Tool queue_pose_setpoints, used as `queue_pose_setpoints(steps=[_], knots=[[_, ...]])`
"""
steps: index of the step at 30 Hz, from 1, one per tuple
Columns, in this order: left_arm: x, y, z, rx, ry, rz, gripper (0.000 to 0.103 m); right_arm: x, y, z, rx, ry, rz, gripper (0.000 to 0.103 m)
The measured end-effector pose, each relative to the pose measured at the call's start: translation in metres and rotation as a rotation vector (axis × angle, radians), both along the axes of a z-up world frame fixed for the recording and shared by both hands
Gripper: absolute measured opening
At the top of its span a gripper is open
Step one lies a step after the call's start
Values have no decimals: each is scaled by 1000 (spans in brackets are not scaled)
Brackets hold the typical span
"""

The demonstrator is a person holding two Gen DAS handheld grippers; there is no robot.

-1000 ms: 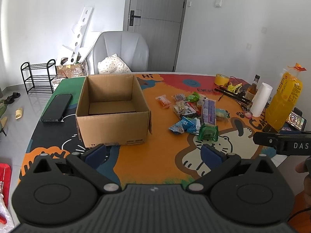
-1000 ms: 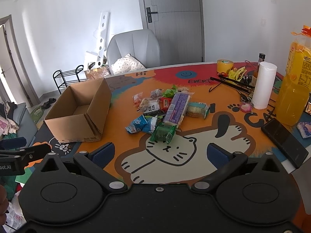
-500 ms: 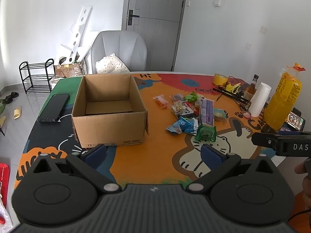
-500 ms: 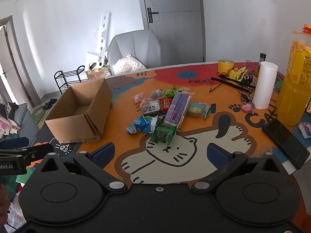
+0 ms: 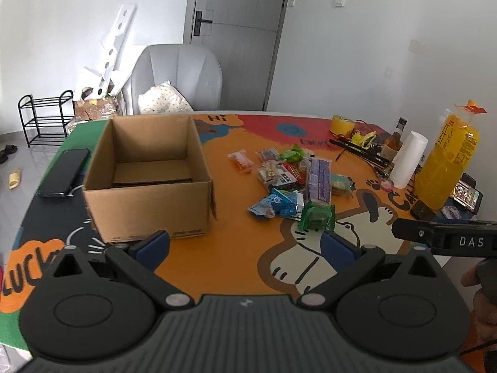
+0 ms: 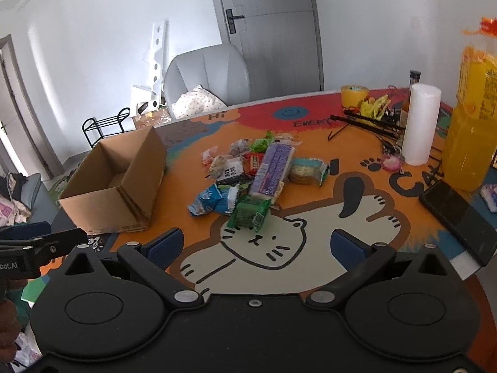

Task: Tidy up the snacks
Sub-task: 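Grasp the blue snack bag with the left tool while the right tool grasps a green packet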

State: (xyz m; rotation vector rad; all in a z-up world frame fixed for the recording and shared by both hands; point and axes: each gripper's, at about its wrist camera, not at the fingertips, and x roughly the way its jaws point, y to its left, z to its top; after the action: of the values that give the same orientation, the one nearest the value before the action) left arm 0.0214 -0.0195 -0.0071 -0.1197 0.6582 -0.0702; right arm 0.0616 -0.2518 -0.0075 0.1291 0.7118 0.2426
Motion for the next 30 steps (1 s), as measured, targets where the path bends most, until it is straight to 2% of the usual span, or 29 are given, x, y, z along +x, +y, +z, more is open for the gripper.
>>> queue_pose_setpoints(steps=[4, 11, 13, 21, 23, 30], knots=[[13, -8, -8, -5, 0, -23, 102, 10, -8, -9, 9, -1, -25, 102], [39, -20, -23, -21, 16, -48, 100, 29, -16, -26, 48, 37, -8, 80], [47, -23, -26, -18, 21, -57, 99, 35, -17, -32, 60, 57, -3, 77], [77, -28, -42, -35, 64, -72, 91, 57, -15, -49, 97, 105, 7, 72], [84, -29, -46, -42, 73, -78, 86, 63, -14, -53, 109, 118, 5, 66], [108, -29, -57, -61, 95, -82, 72, 85, -12, -67, 152, 163, 16, 58]])
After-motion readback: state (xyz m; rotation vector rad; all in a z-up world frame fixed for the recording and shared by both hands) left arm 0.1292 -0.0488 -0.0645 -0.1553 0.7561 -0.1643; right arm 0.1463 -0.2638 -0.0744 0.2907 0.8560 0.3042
